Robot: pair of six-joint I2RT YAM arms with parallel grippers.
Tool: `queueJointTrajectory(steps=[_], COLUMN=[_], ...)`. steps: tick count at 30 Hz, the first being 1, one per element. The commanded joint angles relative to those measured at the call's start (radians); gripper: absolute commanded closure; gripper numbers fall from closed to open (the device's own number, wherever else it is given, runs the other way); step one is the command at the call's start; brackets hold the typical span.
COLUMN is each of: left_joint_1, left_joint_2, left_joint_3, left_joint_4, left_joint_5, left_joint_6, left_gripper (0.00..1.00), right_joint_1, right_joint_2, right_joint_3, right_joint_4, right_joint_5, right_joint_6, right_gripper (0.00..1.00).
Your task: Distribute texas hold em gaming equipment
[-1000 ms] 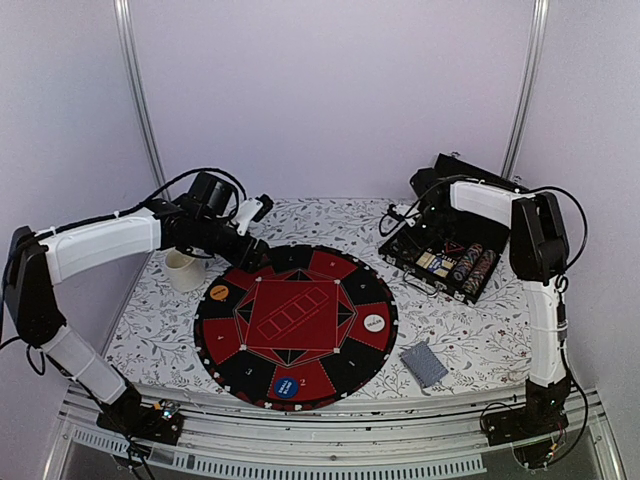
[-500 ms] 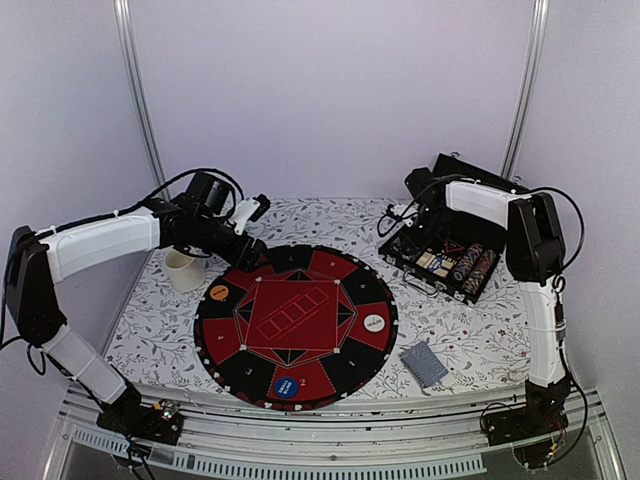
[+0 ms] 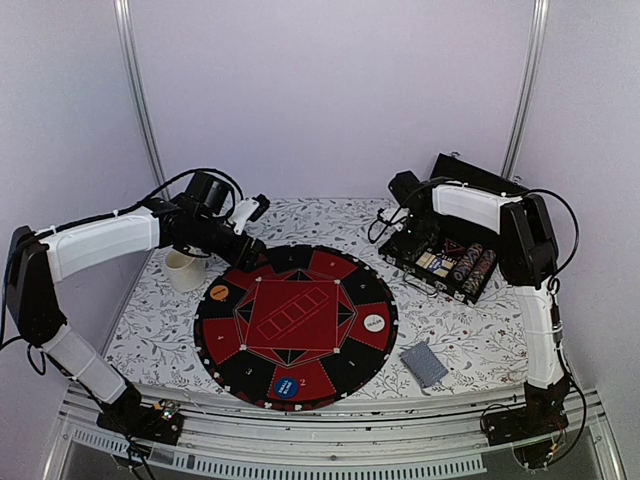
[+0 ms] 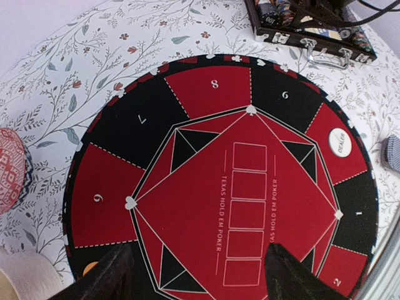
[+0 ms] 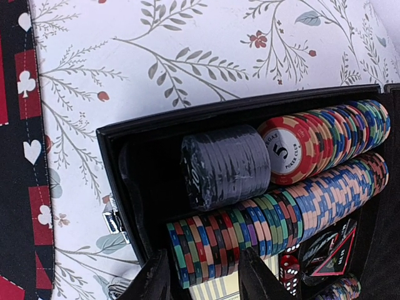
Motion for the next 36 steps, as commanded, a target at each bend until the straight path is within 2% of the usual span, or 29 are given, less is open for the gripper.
queueJointTrajectory(steps=[1,6,12,15,21,26,36], left_joint_1=[0.018,0.018,0.020,0.020,0.021,0.022,0.022], left_joint_2=[-0.002,-0.004,-0.005,-0.007,-0.012,-0.010,-0.008], left_joint_3=[0.002,0.000,0.000,0.000,-0.002,-0.001,-0.004], left_joint_4=[-0.008,-0.010,-0.011,-0.011,-0.013,-0.012,-0.014], left_joint_5=[0.014,0.012,0.011,0.009,0.005,0.005,0.012], left_joint_6=[0.012,0.012,0.011,0.012,0.012,0.010,0.010], left_gripper=[0.26,0.26,0.26,0.26,0.26,0.26,0.26], right_joint_1=[0.002,-0.011,-0.044,-0.044,-0.036,0.003,-0.003], right_joint_2=[0.016,0.030,0.042,0.052,0.104,0.080,0.031], right_joint_3=[0.012,0.004,0.008,0.007,0.008,-0.016,-0.016], right_joint_4=[-0.027,-0.028,-0.040,-0.049,-0.067,-0.083,-0.039], right_joint_5=[0.006,-0.011,-0.052,-0.099,-0.181,-0.212,-0.072], right_joint_6=[0.014,0.011,0.031,0.029,0.034,0.008,0.027], right_gripper=[0.60,0.59,0.50,0.50,0.59,0.59,0.59])
